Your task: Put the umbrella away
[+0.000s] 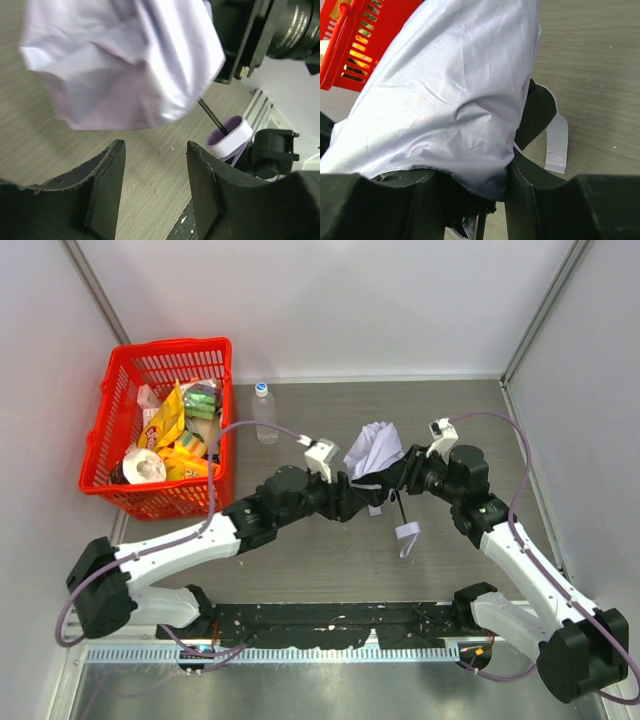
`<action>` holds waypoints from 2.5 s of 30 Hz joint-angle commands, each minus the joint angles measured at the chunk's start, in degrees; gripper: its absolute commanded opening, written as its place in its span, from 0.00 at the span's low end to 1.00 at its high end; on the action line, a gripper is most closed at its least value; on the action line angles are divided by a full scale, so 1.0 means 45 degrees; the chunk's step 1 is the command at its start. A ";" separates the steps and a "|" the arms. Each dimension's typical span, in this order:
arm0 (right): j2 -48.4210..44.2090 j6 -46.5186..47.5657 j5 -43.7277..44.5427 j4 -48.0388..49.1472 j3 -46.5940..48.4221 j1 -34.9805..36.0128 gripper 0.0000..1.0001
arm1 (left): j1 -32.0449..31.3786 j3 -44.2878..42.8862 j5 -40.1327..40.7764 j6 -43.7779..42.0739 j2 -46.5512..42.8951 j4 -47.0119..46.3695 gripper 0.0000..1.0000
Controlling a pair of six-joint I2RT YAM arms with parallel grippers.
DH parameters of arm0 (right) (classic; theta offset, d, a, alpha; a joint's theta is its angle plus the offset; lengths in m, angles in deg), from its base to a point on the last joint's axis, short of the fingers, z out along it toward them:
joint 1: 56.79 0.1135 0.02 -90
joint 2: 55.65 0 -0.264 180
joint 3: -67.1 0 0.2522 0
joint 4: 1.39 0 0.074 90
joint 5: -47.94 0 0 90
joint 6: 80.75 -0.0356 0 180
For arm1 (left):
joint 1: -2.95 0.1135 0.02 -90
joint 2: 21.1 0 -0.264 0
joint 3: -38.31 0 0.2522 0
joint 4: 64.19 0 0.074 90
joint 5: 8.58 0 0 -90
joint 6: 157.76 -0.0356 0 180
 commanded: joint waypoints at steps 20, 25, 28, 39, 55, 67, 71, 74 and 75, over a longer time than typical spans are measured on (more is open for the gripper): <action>-0.2013 0.1935 -0.2660 0.4902 -0.0334 -0.0064 0.01 | 0.3490 -0.0906 -0.4576 0.2662 -0.1523 -0.0063 0.86; -0.1700 0.1173 -0.3244 0.5897 -0.0041 -0.0103 0.01 | 0.3490 -0.1042 -0.4579 0.2780 -0.1190 -0.0472 0.62; -0.1894 0.1250 -0.3207 0.5745 0.0096 -0.0084 0.01 | 0.3509 -0.1491 -0.3702 0.2079 -0.1209 0.1027 0.34; -0.3263 0.2032 -0.0570 0.4356 0.0565 -0.0162 0.01 | 0.4213 -0.0165 -0.3893 0.1842 -0.2868 0.0330 0.11; -0.2970 0.2364 -0.0394 0.3049 0.1327 -0.0162 0.01 | 0.4917 -0.2058 -0.5809 0.3639 -0.2616 -0.0160 0.71; -0.2579 0.2403 -0.0179 0.2930 0.1483 -0.0162 0.01 | 0.2788 -0.4207 -0.4210 0.1670 -0.1307 0.3567 0.67; -0.2560 0.2462 -0.0159 0.2871 0.1542 -0.0162 0.01 | 0.2046 -0.4208 -0.2180 0.0515 -0.1560 0.4781 0.71; -0.2521 0.2423 -0.0237 0.2930 0.1542 -0.0162 0.01 | 0.2005 -0.4110 -0.2174 0.0689 -0.1347 0.4646 0.72; -0.2501 0.2365 -0.0238 0.2949 0.1523 -0.0162 0.01 | 0.2006 -0.4129 -0.2466 0.0786 -0.1152 0.4491 0.71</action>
